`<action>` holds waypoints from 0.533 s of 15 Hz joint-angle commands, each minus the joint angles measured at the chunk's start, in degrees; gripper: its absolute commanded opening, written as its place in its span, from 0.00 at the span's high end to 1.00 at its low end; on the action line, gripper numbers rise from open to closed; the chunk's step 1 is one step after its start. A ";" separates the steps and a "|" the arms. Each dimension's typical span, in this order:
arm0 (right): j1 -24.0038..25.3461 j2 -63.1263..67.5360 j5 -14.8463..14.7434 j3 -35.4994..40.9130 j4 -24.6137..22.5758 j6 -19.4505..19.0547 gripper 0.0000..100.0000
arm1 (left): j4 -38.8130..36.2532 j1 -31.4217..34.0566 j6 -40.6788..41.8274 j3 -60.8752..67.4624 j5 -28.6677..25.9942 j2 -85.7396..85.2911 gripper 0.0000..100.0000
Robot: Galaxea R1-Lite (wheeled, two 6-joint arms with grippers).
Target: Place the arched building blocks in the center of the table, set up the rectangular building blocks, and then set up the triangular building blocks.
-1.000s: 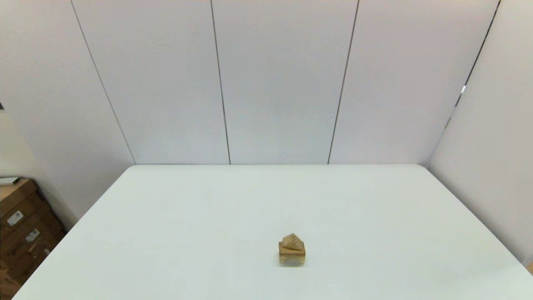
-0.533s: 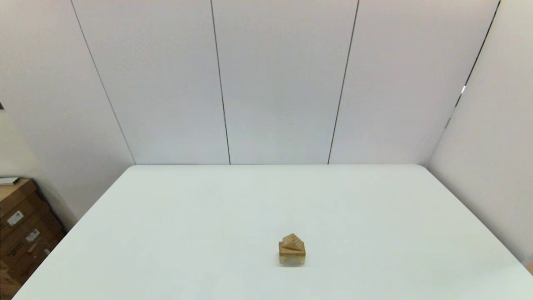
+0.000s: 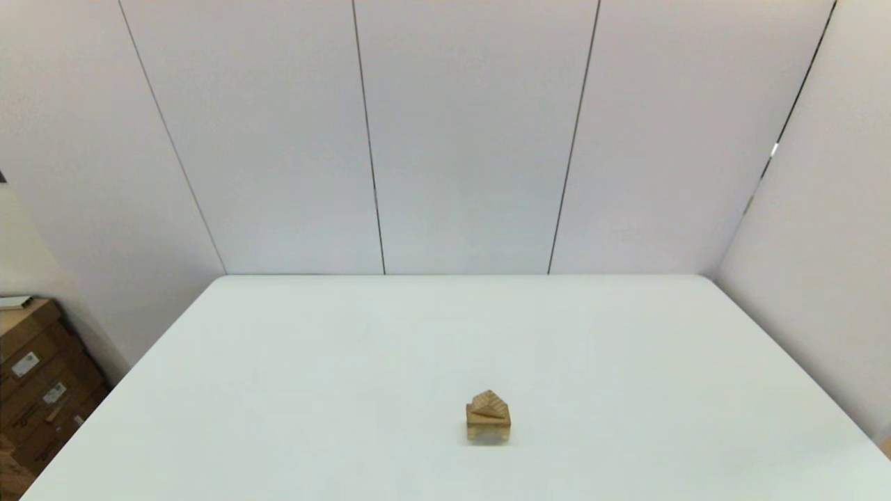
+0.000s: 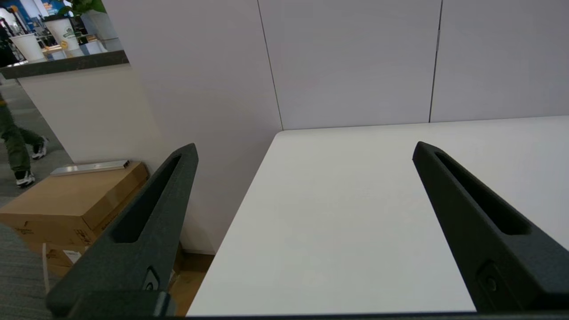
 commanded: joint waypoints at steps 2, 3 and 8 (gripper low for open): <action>0.01 0.00 0.05 0.00 -0.02 -0.01 0.00 | -3.79 -0.02 1.23 5.10 0.01 -1.29 0.00; 0.01 0.00 0.05 0.09 -0.02 -0.01 0.00 | -7.13 -0.02 2.29 8.44 0.01 -1.29 0.00; 0.01 0.00 0.05 0.09 -0.02 -0.01 0.00 | -14.95 -0.02 4.31 18.19 0.10 -1.29 0.00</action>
